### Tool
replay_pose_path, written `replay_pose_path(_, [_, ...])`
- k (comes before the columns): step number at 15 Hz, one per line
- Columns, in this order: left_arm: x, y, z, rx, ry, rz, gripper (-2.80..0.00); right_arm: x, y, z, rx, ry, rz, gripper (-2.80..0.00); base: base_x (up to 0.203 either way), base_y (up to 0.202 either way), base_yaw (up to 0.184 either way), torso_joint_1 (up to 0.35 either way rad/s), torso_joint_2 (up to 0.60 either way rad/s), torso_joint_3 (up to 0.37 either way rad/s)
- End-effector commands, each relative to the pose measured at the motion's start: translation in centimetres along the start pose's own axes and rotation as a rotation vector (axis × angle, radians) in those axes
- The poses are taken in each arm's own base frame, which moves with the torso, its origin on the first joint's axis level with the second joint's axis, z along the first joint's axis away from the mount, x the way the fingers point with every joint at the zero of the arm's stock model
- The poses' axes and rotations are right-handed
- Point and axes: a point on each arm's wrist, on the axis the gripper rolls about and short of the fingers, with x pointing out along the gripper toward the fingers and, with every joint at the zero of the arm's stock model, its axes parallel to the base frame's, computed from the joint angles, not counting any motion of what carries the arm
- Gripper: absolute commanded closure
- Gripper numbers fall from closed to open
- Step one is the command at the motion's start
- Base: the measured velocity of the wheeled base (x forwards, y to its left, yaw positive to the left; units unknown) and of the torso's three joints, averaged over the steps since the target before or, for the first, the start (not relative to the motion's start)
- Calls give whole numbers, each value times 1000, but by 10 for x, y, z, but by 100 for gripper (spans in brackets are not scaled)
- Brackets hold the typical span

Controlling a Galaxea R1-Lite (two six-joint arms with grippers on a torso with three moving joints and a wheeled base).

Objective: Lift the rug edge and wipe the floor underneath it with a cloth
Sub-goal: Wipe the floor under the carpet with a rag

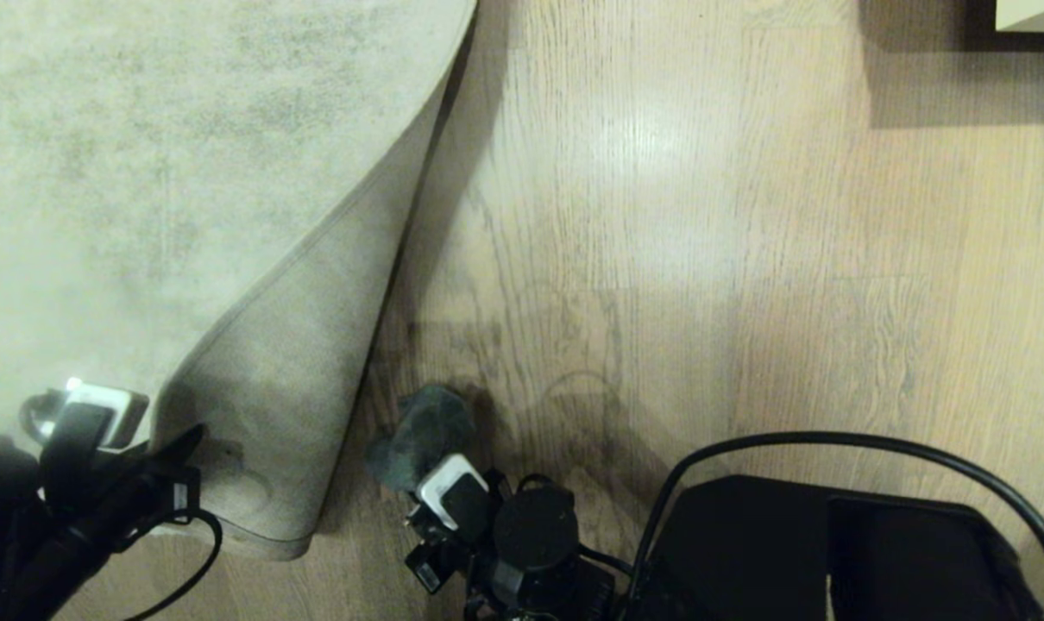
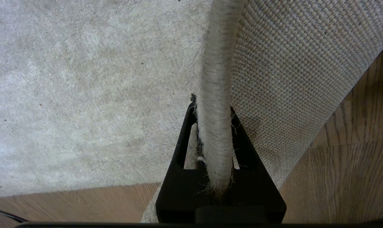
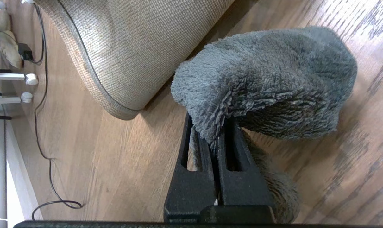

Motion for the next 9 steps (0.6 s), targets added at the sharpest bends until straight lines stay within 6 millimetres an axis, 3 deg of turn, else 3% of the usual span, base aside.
replay_pose_path(1, [0, 1, 5, 5, -47, 13, 0, 1, -2, -1, 0, -4, -7, 0, 0, 0, 0, 0, 0, 0])
replay_pose_path(9, [0, 1, 5, 5, -47, 13, 0, 13, -5, 1, 5, -30, -23, 0, 0, 0, 0, 0, 0, 0])
